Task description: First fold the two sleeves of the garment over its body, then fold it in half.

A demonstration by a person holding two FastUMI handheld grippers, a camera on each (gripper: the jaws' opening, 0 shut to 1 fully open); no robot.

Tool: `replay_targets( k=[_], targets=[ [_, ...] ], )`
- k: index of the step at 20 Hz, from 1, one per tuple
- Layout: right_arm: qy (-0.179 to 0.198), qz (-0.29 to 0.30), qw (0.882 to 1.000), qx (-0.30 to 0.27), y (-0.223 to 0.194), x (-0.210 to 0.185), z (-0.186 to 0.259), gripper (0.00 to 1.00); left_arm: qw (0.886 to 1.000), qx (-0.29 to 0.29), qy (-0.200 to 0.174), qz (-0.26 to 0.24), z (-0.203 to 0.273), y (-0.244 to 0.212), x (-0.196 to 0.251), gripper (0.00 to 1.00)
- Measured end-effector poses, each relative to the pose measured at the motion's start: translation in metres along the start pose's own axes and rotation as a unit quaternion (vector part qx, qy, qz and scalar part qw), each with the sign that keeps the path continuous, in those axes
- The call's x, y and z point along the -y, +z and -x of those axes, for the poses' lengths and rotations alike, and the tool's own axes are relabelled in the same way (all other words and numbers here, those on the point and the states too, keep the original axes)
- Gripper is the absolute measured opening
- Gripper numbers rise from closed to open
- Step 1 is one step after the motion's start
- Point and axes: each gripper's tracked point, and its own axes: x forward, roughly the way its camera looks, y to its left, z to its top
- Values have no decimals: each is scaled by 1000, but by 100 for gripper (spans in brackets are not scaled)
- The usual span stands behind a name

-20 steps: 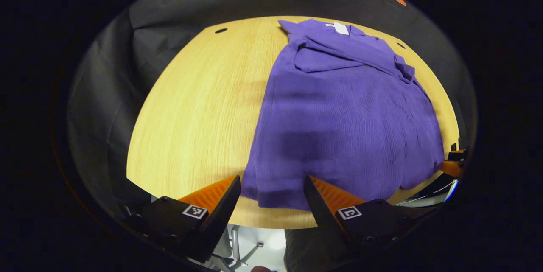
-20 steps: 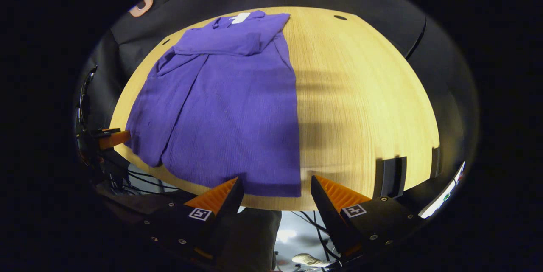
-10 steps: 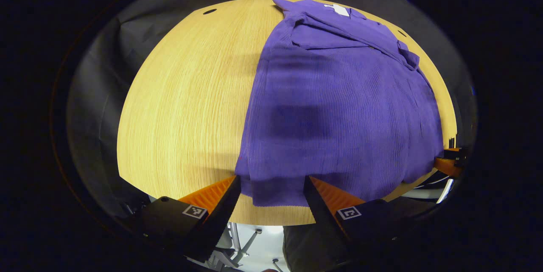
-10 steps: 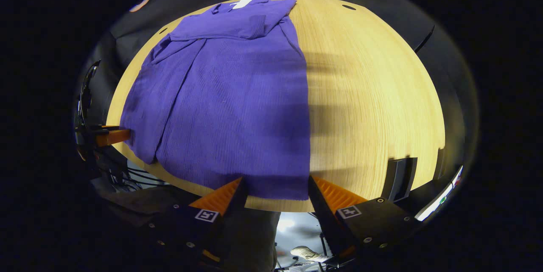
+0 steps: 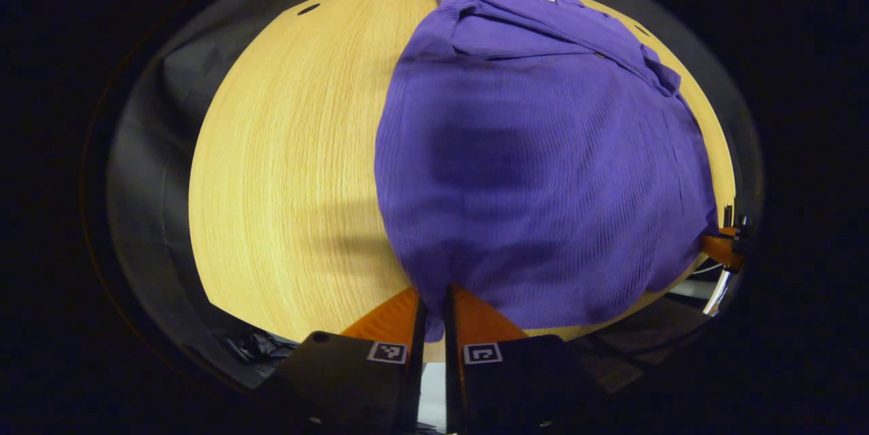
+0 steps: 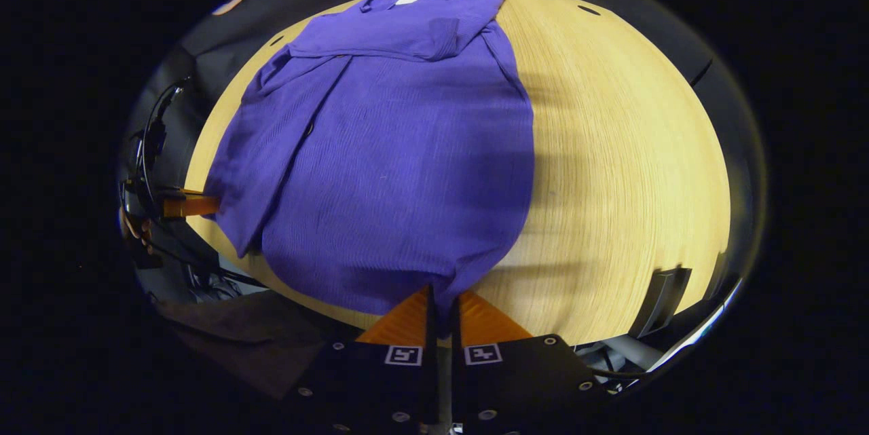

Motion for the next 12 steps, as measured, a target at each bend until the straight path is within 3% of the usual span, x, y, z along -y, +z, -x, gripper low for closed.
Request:
replay_targets(
  k=[4,12],
  targets=[
    [17,-23,1000,0,4,-4,6,4,999,-5,-38,25,5,2,5,4],
    [59,-34,995,73,75,-12,69,3,995,69,-67,4,74,59,18,5]
  ],
)
